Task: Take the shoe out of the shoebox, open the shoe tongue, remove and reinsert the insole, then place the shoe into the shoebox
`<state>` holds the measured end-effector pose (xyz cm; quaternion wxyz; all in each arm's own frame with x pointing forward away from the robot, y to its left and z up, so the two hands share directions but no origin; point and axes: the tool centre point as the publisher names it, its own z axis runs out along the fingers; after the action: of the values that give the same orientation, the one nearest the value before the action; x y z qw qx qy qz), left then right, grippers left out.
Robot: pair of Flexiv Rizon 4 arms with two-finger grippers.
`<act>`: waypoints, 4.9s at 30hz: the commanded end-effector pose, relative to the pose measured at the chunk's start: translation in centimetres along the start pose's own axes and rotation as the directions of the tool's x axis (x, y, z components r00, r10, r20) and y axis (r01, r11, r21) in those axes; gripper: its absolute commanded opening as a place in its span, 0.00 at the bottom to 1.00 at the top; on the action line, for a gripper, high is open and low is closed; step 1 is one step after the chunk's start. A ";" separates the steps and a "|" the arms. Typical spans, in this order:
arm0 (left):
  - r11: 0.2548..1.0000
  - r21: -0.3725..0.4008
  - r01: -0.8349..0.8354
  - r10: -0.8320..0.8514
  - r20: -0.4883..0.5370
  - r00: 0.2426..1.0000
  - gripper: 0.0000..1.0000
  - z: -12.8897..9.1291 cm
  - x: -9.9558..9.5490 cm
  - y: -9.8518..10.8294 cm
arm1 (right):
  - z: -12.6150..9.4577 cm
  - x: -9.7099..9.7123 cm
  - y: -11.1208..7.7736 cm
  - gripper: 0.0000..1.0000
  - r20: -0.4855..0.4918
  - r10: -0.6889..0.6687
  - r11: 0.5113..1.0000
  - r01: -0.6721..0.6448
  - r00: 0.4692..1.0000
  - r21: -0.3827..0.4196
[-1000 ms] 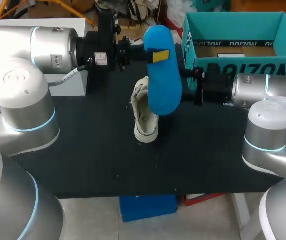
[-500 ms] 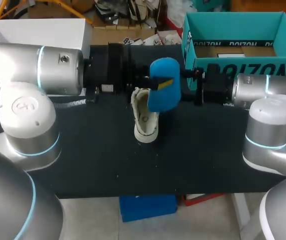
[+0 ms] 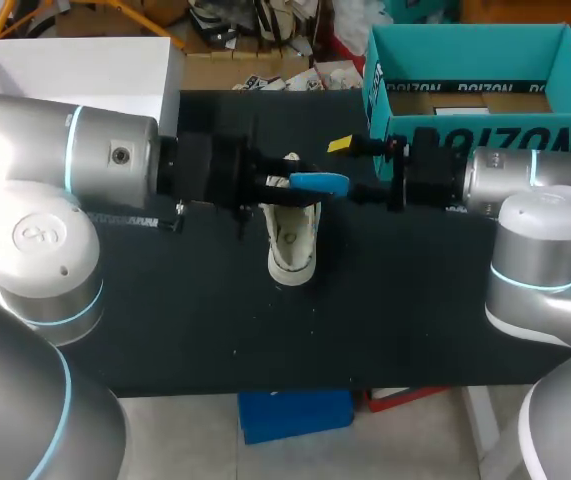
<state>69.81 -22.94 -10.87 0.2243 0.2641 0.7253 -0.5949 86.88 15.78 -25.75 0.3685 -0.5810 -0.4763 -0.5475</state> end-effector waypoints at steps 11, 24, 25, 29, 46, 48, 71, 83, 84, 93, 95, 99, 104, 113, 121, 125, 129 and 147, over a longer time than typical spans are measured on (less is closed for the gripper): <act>0.995 -0.012 -0.094 0.094 0.012 0.995 0.00 -0.1 1.3 -0.9 | 0.1 0.0 -0.1 1.00 0.001 0.001 1.000 -0.001 1.000 -0.004; 0.922 -0.047 -0.385 0.387 0.074 0.919 0.00 -1.7 10.0 0.6 | 0.1 0.0 -0.1 1.00 0.001 0.001 1.000 -0.001 1.000 -0.004; 0.903 -0.060 -0.425 0.429 0.073 0.900 0.00 -1.7 10.4 1.0 | 0.1 0.0 -0.1 1.00 0.001 0.001 1.000 -0.001 1.000 -0.004; 0.861 -0.050 -0.506 0.508 0.122 0.853 0.00 -1.8 12.0 1.9 | 0.1 0.0 -0.1 1.00 0.001 0.001 1.000 -0.001 1.000 -0.004; 0.683 -0.141 -0.717 0.730 0.157 0.665 0.00 -0.7 15.9 8.7 | 0.1 0.0 -0.1 1.00 0.001 0.001 1.000 -0.001 1.000 -0.004; 0.663 -0.151 -0.733 0.749 0.145 0.647 0.00 -0.5 15.8 9.5 | 0.1 0.0 -0.1 1.00 0.001 0.001 1.000 -0.001 1.000 -0.004; 0.535 -0.204 -0.820 0.844 0.088 0.529 0.00 1.7 10.4 16.8 | 0.1 0.0 -0.1 1.00 0.001 0.001 1.000 -0.001 1.000 -0.004; 0.530 -0.226 -0.817 0.847 0.091 0.524 0.00 2.8 7.6 19.5 | 0.1 0.0 -0.1 1.00 0.001 0.001 1.000 -0.001 1.000 -0.004; 0.528 -0.227 -0.818 0.848 0.093 0.522 0.00 2.8 7.4 19.5 | 0.1 0.0 -0.1 1.00 0.001 0.001 1.000 -0.001 1.000 -0.004; 0.529 -0.235 -0.815 0.848 0.106 0.520 0.00 3.0 6.9 19.4 | 0.1 0.0 -0.1 1.00 0.001 0.001 1.000 -0.001 1.000 -0.004; 0.529 -0.235 -0.815 0.848 0.106 0.520 0.00 3.0 6.9 19.4 | 0.1 0.0 -0.1 1.00 0.001 0.001 1.000 -0.001 1.000 -0.004; 0.529 -0.235 -0.815 0.848 0.106 0.520 0.00 3.0 6.9 19.4 | 0.1 0.0 -0.1 1.00 0.001 0.001 1.000 -0.001 1.000 -0.004; 0.529 -0.235 -0.815 0.848 0.106 0.520 0.00 3.0 6.9 19.4 | 0.1 0.0 -0.1 1.00 0.001 0.001 1.000 -0.001 1.000 -0.004; 0.529 -0.235 -0.815 0.848 0.106 0.520 0.00 3.0 6.9 19.4 | 0.9 -0.6 0.0 1.00 -0.045 -0.036 0.997 0.039 0.998 0.070; 0.529 -0.235 -0.815 0.848 0.106 0.520 0.00 3.0 6.9 19.4 | 2.3 -1.6 -0.7 1.00 -0.081 -0.045 0.990 0.055 0.996 0.132; 0.529 -0.235 -0.815 0.848 0.106 0.520 0.00 3.0 6.9 19.4 | 3.0 -1.6 -1.2 1.00 -0.080 -0.039 0.986 0.052 0.996 0.159; 0.529 -0.235 -0.815 0.848 0.106 0.520 0.00 3.0 6.9 19.4 | 3.7 -1.7 -1.8 0.84 -0.076 -0.035 0.982 0.048 0.997 0.182; 0.529 -0.235 -0.815 0.848 0.106 0.520 0.00 3.0 6.9 19.4 | 5.5 -2.2 -4.1 0.77 -0.067 -0.019 0.967 0.035 0.998 0.253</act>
<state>77.32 -22.06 -30.33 0.5754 0.4969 0.5246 -0.3830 84.49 21.51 -28.86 0.4467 -0.5047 -0.5376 -0.5067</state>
